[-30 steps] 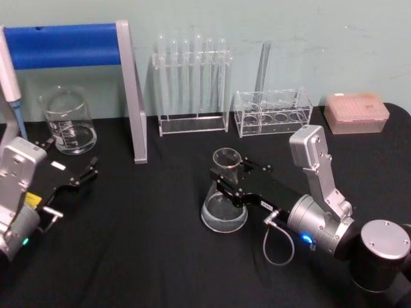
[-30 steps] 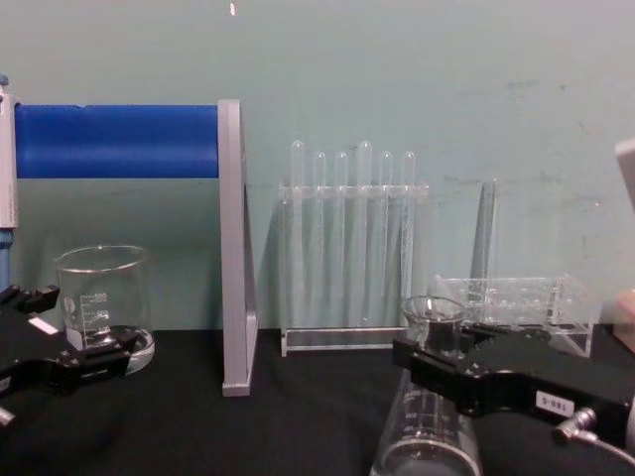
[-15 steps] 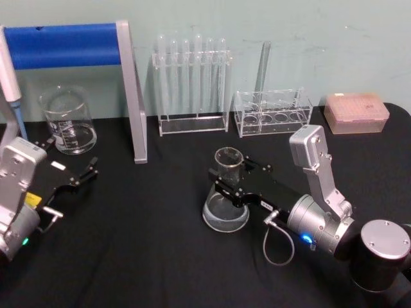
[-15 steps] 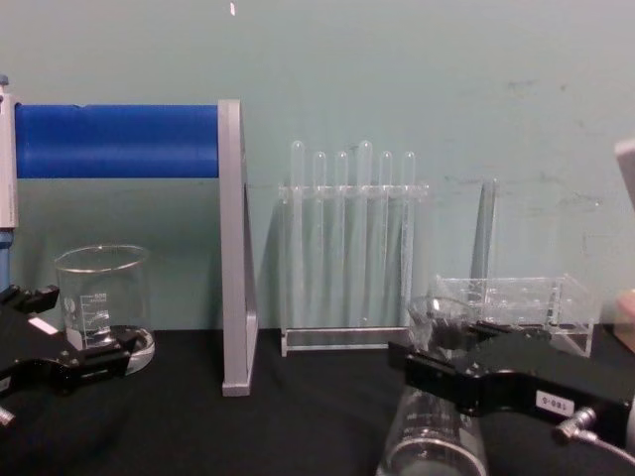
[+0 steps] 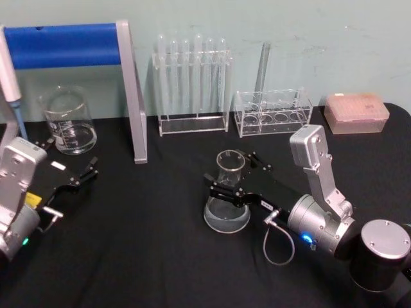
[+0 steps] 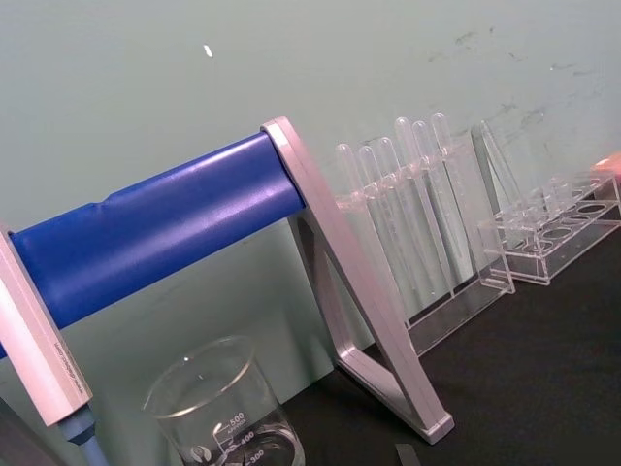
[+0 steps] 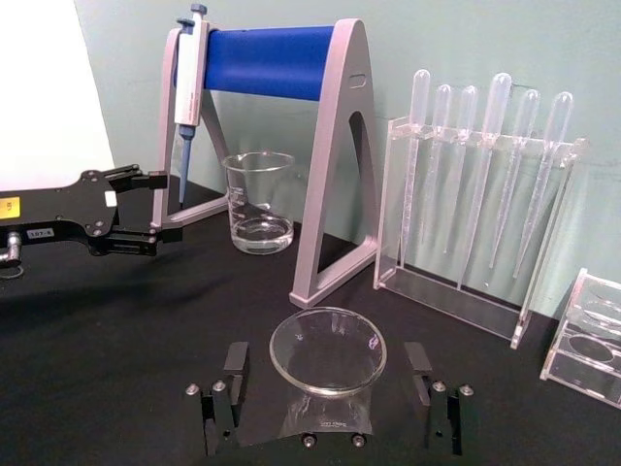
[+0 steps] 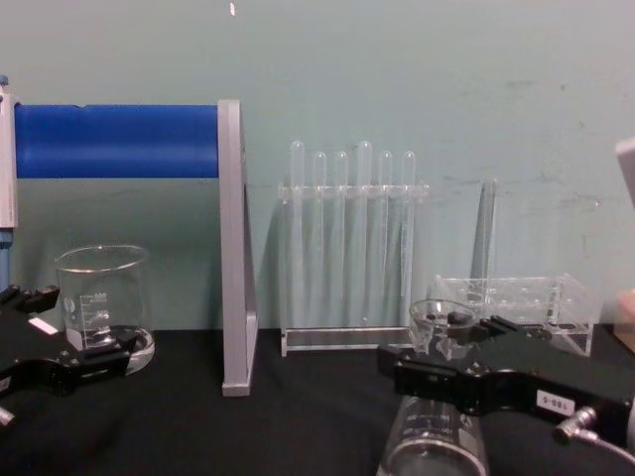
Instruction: Grasp the erlenmeyer flask with one hand, shake it three times, then place it back.
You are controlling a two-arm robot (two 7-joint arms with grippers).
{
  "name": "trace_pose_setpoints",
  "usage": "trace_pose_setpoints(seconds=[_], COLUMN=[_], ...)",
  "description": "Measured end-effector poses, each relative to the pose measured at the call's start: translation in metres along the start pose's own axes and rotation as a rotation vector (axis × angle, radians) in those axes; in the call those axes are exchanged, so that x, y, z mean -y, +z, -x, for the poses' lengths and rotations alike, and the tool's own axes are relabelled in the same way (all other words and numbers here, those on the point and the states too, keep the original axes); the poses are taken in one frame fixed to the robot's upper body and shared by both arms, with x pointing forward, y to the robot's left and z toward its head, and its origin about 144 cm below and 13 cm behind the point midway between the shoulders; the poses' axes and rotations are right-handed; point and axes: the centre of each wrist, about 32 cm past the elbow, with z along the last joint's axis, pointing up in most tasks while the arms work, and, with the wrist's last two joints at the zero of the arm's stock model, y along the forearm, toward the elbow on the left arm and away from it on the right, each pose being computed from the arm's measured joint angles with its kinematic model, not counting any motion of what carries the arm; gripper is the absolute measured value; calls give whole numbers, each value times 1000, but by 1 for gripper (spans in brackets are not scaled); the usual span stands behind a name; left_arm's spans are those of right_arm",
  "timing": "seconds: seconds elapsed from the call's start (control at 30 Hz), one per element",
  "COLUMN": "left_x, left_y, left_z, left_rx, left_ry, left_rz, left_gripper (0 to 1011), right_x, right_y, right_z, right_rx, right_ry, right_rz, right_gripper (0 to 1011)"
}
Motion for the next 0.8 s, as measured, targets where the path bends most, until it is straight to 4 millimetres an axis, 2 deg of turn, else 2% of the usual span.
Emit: trace_pose_setpoints(seconds=[0.53, 0.8], left_x=[0, 0], left_y=[0, 0], left_z=[0, 0], left_rx=[0, 0], left_ry=[0, 0], left_rz=[0, 0], left_gripper=[1001, 1001], right_x=[0, 16], right_y=[0, 3], right_z=[0, -2], right_rx=[0, 8], right_ry=[0, 9], right_rz=[0, 25], right_gripper=[1000, 1000])
